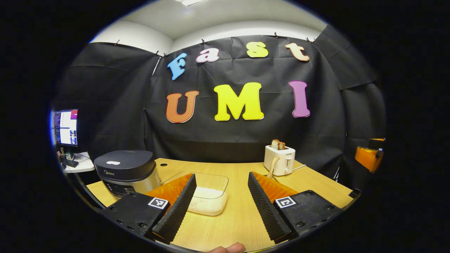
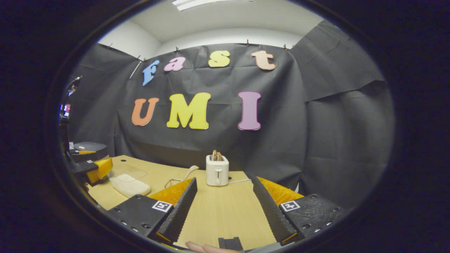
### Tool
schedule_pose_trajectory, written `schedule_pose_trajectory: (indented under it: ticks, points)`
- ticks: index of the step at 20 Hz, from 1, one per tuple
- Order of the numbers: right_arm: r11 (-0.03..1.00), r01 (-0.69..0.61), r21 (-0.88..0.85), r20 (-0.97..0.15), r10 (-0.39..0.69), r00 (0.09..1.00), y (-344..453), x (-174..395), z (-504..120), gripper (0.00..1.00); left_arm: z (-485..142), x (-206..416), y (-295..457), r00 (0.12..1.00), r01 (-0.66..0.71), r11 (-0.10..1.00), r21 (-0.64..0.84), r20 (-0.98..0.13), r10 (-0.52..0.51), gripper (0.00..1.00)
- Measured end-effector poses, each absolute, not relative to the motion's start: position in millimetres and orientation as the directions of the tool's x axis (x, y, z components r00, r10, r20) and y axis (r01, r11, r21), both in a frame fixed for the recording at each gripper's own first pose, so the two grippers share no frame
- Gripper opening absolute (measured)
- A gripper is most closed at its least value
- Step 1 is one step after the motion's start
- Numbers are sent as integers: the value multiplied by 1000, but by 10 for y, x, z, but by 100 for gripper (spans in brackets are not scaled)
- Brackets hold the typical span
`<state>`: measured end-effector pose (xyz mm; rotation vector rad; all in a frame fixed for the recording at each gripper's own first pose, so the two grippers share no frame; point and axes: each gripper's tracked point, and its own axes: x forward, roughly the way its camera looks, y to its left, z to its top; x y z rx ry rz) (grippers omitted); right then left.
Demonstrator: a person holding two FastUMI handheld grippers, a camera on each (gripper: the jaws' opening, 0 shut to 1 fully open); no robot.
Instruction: Close the left gripper, press the button to open the rice cooker; take a wooden spoon from the chopstick holder with the right hand, scoop a spoonful of rice and pour it into the rice cooker, then put the wooden spoon back into the chopstick holder.
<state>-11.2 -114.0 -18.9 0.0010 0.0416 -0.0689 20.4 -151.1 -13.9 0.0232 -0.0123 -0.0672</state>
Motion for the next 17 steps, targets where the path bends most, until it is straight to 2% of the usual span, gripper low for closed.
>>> schedule_pose_trajectory:
  ticks: [6,13,17]
  points:
    - [999,41,-4,-61,-41,997,-958,2,-315,95,-261,-11,-1561,996,86,994,65,21,-88,96]
    - [1000,-25,16,-100,27,995,-507,64,-460,95,-409,-34,-1021,998,54,997,52,-22,-53,96]
    - [1000,-24,8,-108,25,994,-462,59,-510,96,-336,-34,-895,1000,29,999,36,-8,-29,96]
